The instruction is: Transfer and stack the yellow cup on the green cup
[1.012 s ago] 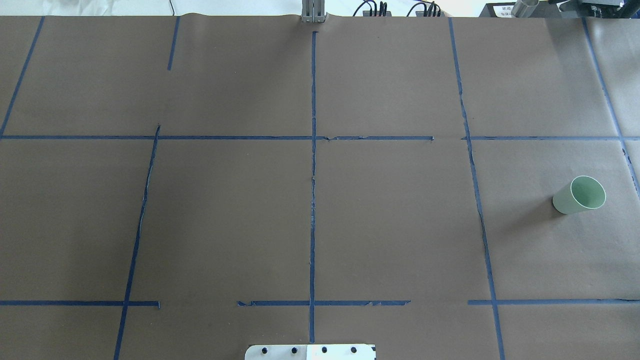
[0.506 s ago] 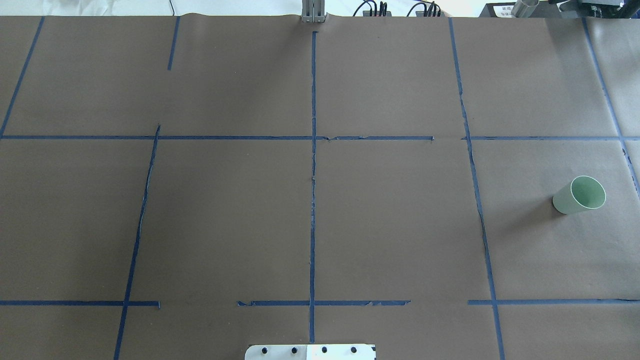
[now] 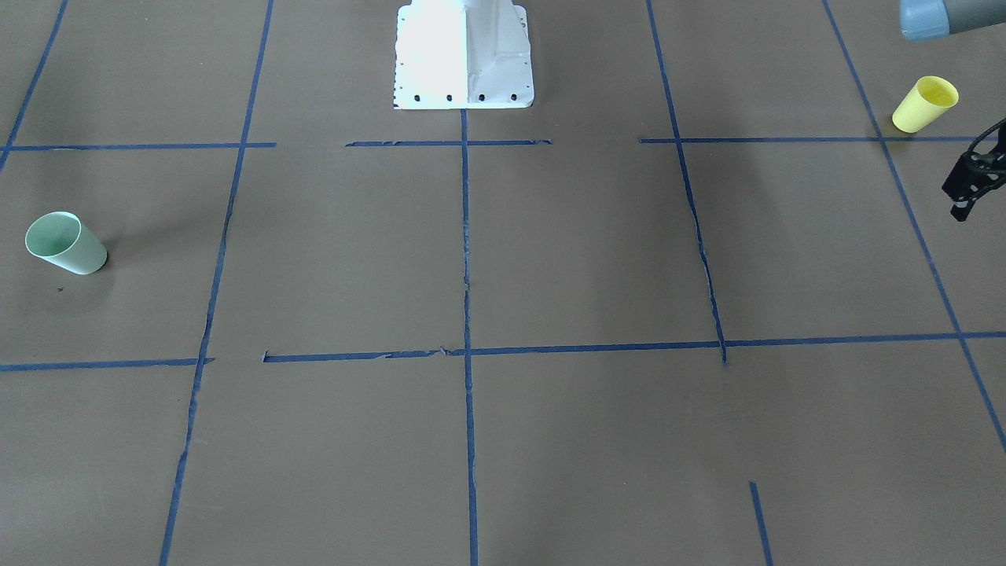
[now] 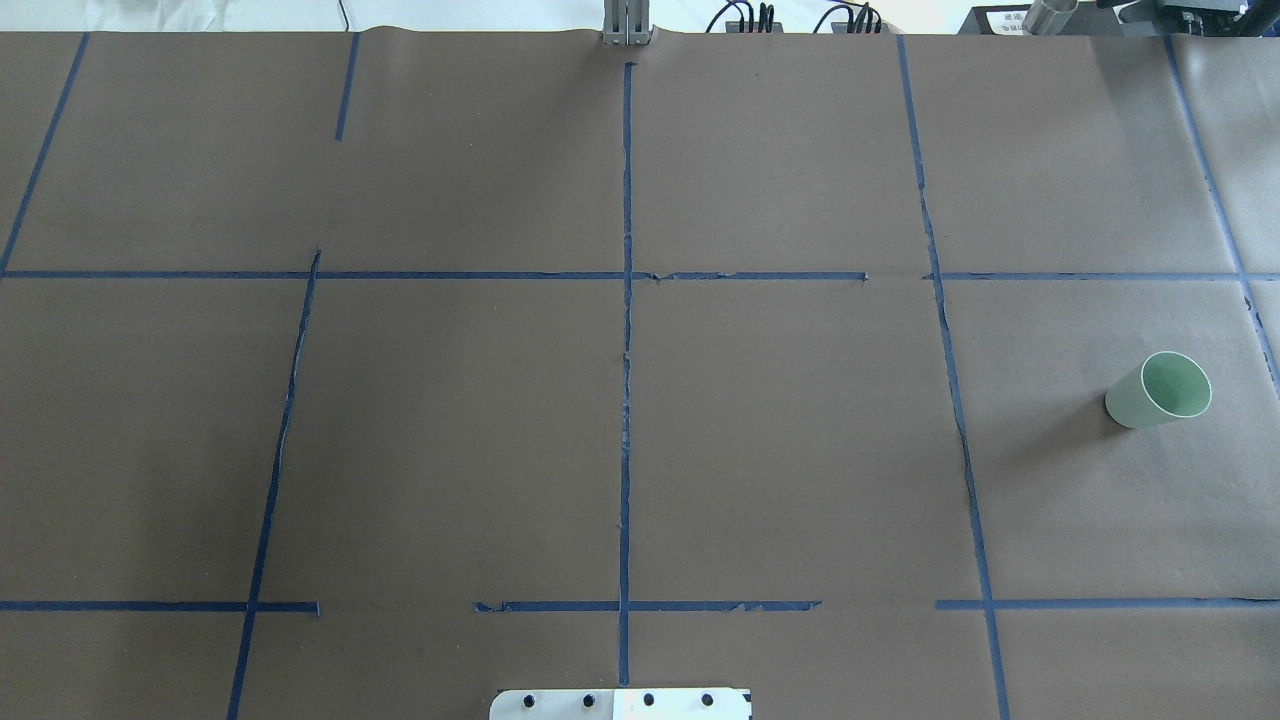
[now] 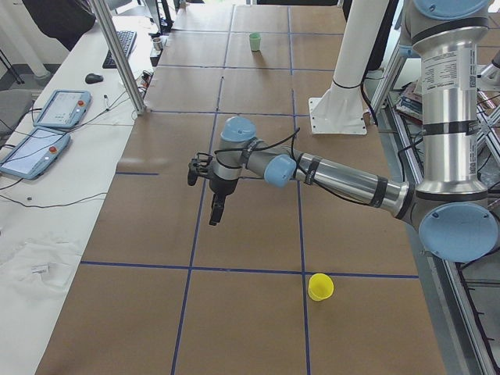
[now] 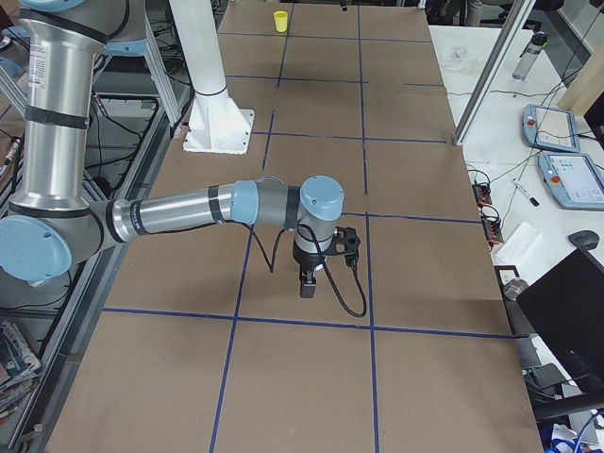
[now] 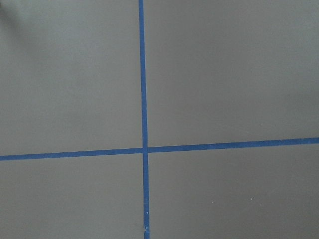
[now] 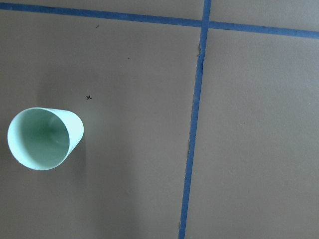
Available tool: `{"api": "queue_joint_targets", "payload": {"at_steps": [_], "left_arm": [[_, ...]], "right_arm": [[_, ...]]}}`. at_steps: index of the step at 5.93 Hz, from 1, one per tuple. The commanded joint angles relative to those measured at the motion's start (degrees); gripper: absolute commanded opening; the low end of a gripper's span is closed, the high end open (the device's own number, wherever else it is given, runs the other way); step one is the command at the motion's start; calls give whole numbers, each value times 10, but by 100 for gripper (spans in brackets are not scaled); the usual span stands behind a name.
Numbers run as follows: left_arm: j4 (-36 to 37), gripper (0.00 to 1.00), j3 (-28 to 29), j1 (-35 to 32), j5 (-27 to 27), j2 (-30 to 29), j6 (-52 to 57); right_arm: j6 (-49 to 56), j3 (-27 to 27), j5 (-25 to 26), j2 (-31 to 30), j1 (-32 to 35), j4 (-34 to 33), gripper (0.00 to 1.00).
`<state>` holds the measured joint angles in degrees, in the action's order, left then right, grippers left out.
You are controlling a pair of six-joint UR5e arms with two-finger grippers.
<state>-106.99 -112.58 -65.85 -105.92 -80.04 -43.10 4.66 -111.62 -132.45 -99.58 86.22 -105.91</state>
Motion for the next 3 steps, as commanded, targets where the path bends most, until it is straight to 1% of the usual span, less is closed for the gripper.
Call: {"api": "queue_joint_targets", "payload": {"at_steps": [1,2,3], "left_arm": [[-13,100,-20,96,116,51,-171],[-13,100,-37,140,185,100,-242],[-13,100,-40,194,249,121,-343]], "right_arm": [[0,0,0,0,0,0,100],[1,0,0,0,0,0,100],[1,0,0,0,0,0,100]]}}
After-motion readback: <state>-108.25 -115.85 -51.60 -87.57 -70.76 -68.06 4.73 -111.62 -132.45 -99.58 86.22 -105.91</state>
